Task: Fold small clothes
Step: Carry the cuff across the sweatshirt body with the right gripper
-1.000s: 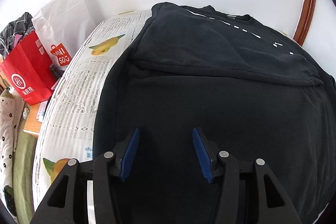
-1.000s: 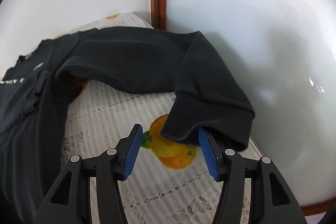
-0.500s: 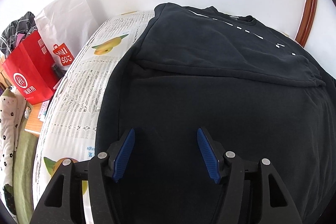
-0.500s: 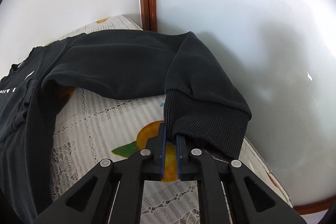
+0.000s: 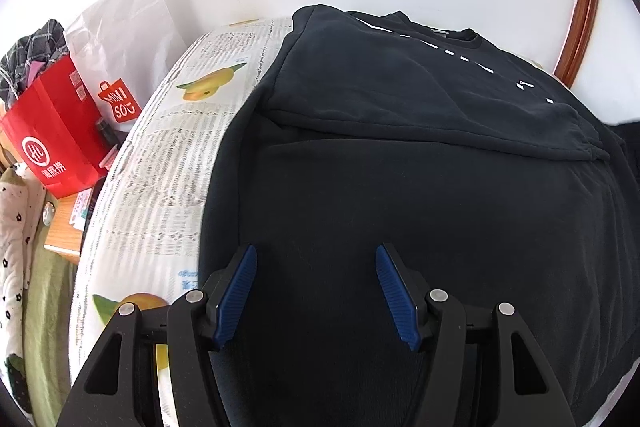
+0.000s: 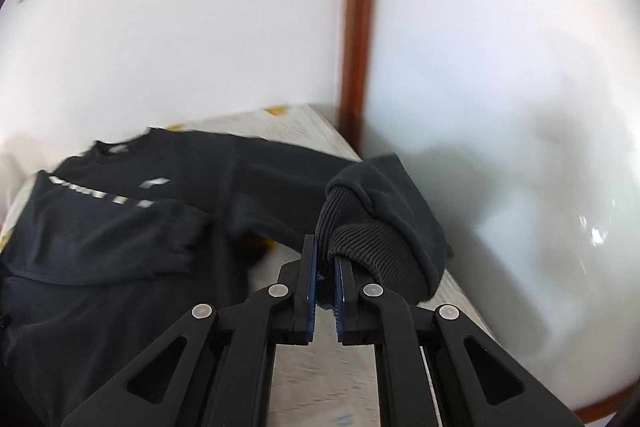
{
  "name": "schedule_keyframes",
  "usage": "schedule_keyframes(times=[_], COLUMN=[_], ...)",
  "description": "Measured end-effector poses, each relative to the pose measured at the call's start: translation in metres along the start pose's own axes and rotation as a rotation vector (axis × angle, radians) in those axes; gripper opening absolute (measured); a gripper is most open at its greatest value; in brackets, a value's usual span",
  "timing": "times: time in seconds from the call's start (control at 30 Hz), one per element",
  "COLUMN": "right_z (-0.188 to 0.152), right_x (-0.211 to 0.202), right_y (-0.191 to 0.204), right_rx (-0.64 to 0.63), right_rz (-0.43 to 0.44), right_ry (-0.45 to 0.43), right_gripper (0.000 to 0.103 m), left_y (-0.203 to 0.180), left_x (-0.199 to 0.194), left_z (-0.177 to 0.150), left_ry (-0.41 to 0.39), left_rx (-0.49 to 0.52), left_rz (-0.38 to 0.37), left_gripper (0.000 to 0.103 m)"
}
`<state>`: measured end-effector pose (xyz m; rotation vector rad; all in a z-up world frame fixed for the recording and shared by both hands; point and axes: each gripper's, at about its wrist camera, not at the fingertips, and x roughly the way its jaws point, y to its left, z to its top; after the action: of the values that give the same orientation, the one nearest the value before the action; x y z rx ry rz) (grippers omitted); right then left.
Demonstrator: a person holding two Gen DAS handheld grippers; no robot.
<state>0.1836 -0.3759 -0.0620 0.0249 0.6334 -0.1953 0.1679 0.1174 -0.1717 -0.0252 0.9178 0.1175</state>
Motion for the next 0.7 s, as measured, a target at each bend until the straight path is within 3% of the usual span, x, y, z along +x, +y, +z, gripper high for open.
schedule_keyframes(times=[0.13,0.23,0.47,0.7], right_z=[0.026,0.038,0.033,0.022], right_x=[-0.016,-0.020,-0.005,0.032], right_y=[0.073,0.131,0.267,0.367], right_rx=[-0.045,-0.075,-0.166,-0.206], right_rz=[0.140,0.254,0.470,0.628], right_ry=[-0.031,-0.031,0.031,0.103], right_gripper=[0.007,0.007,0.007,0.007], left_y=[0.008,0.017,0.022,0.021], left_x=[-0.007,-0.007,-0.003,-0.003], left_z=[-0.005,-0.007,-0.010,-0.013], left_ry=[-0.016,-0.013,-0.007,-0.018], left_rx=[0.036,0.025,0.005,0.011], left_rz=[0.044,0.031,-0.004,-0.006], left_gripper=[0.059,0.059,0.059,0.061])
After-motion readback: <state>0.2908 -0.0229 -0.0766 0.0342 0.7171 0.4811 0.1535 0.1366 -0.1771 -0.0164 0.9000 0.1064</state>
